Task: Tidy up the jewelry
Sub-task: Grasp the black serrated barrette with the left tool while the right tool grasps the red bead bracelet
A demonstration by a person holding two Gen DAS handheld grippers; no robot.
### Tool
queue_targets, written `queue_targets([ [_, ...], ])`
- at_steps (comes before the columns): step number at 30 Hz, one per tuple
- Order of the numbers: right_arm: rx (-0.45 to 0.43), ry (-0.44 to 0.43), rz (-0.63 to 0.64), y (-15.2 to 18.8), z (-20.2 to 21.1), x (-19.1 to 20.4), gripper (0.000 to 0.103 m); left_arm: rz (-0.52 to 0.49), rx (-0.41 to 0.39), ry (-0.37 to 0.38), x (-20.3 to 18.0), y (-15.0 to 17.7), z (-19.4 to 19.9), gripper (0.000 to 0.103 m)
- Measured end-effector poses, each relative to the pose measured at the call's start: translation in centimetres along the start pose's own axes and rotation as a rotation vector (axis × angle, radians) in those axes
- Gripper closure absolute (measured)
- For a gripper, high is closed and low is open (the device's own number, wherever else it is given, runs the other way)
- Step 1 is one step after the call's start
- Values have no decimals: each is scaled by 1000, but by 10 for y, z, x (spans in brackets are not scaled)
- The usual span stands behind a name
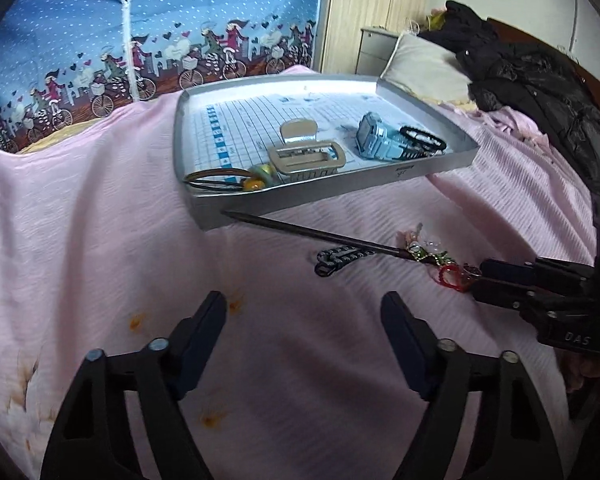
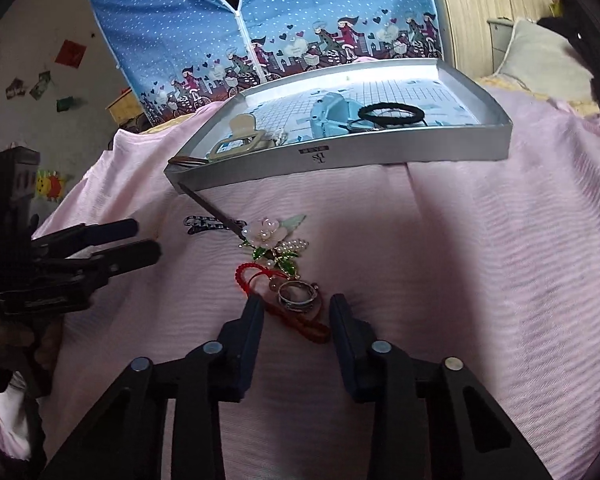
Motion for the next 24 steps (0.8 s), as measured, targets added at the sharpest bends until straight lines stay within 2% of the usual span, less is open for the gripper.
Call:
queue_targets([
  [3,8,-16,-6,1,0,0,80,-34,17,10,-3,-5,-13,44],
  [11,54,-46,32,6,-5,8,82,-111,36,-12,-9,-20,-36,44],
  [14,61,-52,32,7,-5,9,86,-126,50,-7,-11,-25,-45,45],
  [17,70,-55,26,9,-5,8,86,-150,68,42,-17,-25,-51,71],
  [20,76,-61,20,9,-5,6,86,-188,75,62,-24,-25,-51,73],
  [24,78,-65,19,9,-5,8,86,-215,84,83,-35,-23,-53,85],
])
Point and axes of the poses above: each gripper's, at about its wrist camera, not at the fingertips, and z roughly against the way its jaws point, x to its left, y to its underside, the point moved 5 cm from there along -z, roughly the way its jaws point, and after that the axes turned 8 degrees about -z, right-handed, at the moved point
